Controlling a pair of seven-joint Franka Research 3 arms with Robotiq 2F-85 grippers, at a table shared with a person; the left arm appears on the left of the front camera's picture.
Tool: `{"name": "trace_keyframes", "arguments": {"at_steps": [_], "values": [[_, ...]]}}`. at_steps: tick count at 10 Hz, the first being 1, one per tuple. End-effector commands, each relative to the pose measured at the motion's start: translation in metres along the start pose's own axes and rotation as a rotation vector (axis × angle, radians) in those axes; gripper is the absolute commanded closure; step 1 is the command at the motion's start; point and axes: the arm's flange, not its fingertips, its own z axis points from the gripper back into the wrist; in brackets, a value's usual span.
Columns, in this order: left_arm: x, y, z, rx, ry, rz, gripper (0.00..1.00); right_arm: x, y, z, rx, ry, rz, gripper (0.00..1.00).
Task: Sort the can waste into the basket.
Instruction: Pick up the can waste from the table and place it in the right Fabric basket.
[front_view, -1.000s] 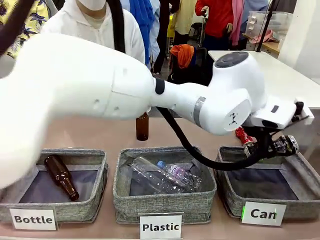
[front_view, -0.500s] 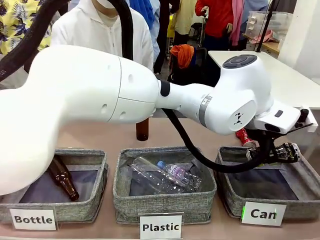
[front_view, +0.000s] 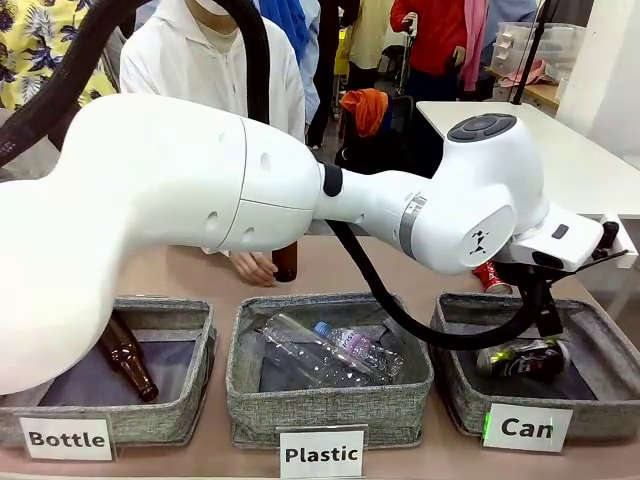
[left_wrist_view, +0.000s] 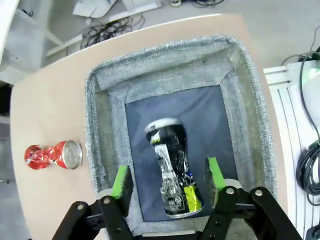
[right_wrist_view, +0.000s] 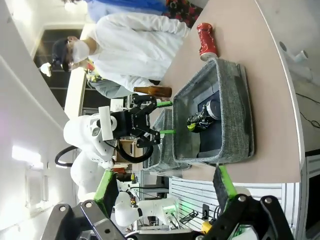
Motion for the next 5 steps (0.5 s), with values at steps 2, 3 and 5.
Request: {"name": "trace_keyframes", "arguments": {"at_steps": [2,3,5], "values": [[0.001,-0.001,0.010,0.006,-0.014,0.002,0.00,-0.003,0.003,-0.003,-0.004,0.008,0.010,0.00],[0.002,-0.001,0.016,0.007,-0.015,0.002,0.00,-0.003,0.003,-0.003,-0.004,0.008,0.010,0.00],[-0.005,-0.004,0.036,-0.008,0.006,0.031,0.00,-0.003,0.003,-0.003,-0.004,0.008,0.010,0.00]]}}
